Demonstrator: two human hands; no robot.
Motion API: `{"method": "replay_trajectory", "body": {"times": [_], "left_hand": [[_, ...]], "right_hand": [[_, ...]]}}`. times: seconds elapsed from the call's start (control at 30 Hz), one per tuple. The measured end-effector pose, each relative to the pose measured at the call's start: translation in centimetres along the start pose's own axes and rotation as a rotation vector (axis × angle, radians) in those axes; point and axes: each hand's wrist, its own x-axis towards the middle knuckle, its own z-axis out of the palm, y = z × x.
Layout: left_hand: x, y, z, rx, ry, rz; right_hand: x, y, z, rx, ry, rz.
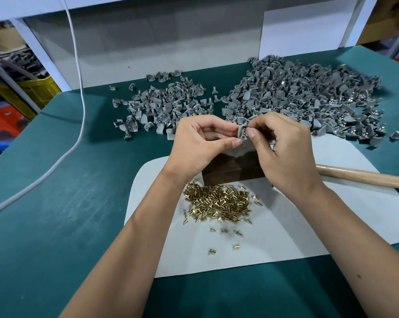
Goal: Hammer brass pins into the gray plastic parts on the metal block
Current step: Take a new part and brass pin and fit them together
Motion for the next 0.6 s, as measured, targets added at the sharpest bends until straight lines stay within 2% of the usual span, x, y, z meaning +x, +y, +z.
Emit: {"method": "replay_trajectory", "body": {"times": [0.6], "left_hand": [[-0.2,0.8,2.1,0.128,0.104,-0.075]], "right_hand": [[-0.4,-0.9,0.8,-0.060,0.051,0.137]]}}
